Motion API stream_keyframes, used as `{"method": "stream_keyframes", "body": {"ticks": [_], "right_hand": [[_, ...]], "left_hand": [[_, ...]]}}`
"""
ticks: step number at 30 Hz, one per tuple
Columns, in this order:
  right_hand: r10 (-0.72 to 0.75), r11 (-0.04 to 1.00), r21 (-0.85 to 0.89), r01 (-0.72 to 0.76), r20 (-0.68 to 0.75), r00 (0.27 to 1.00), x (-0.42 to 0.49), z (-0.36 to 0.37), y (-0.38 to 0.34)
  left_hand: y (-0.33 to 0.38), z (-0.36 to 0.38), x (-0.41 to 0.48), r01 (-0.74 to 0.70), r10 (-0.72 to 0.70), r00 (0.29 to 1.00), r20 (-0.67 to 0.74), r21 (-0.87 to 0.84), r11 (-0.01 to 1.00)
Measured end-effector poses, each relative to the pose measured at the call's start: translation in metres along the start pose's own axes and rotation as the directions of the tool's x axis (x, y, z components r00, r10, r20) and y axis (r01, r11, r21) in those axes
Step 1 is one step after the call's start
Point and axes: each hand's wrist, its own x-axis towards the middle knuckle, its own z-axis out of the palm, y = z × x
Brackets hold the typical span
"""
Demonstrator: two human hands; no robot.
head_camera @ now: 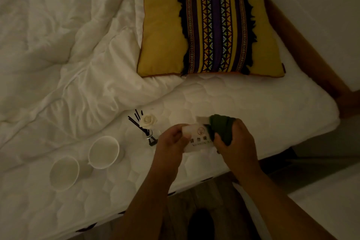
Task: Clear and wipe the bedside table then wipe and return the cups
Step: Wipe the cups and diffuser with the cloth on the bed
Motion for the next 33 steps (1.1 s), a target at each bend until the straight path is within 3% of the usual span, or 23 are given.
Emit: {"method": "stream_keyframes", "body": {"ticks": [5, 9, 16, 20, 22, 23, 25, 27, 30, 31, 33], "right_hand": [[0.12, 0.992, 0.027, -0.122, 0.052, 0.991, -0.016, 0.005, 0.023], [0.236, 0.966, 0.11, -0.233, -0.017, 0.972, -0.032, 0.008, 0.019], [0.28, 0.927, 0.202, -0.315, 0.186, 0.942, -0.058, 0.005, 0.008], [0.297, 0.862, 0.313, -0.398, 0.324, 0.898, -0.067, -0.007, -0.016], [0.263, 0.844, 0.326, -0.425, 0.439, 0.859, -0.076, -0.009, -0.035], [0.262, 0.826, 0.338, -0.452, 0.48, 0.837, -0.081, -0.011, -0.045], [0.256, 0.794, 0.356, -0.492, 0.54, 0.802, -0.086, -0.018, -0.071], [0.18, 0.838, 0.31, -0.45, 0.621, 0.763, -0.091, -0.032, -0.097], [0.005, 0.947, 0.201, -0.252, 0.773, 0.635, -0.096, -0.042, -0.158], [-0.053, 0.976, 0.166, -0.144, 0.815, 0.577, -0.098, -0.041, -0.187], [-0.148, 0.983, 0.085, 0.165, 0.894, 0.424, -0.109, -0.03, -0.249]], "left_hand": [[-0.011, -0.001, 0.02, -0.124, 0.131, 0.988, -0.08, 0.079, 0.989], [-0.02, 0.004, 0.048, -0.204, 0.219, 0.974, -0.05, 0.218, 0.955], [-0.033, -0.001, 0.052, -0.066, 0.112, 0.987, -0.116, 0.344, 0.937], [-0.029, 0.018, -0.002, 0.019, 0.051, 0.943, -0.33, 0.207, 0.978], [-0.022, 0.033, -0.034, 0.108, -0.122, 0.941, -0.316, -0.061, 0.992], [-0.013, 0.039, -0.051, 0.17, -0.243, 0.942, -0.232, -0.296, 0.94], [0.008, 0.038, -0.078, 0.27, -0.388, 0.921, -0.022, -0.68, 0.681], [0.025, 0.022, -0.106, 0.29, -0.377, 0.925, 0.052, -0.737, 0.61], [0.06, -0.038, -0.149, 0.222, -0.288, 0.957, 0.033, -0.725, 0.652], [0.073, -0.066, -0.165, 0.189, -0.256, 0.966, 0.014, -0.716, 0.673], [0.098, -0.127, -0.202, 0.096, -0.189, 0.977, -0.103, -0.581, 0.808]]}}
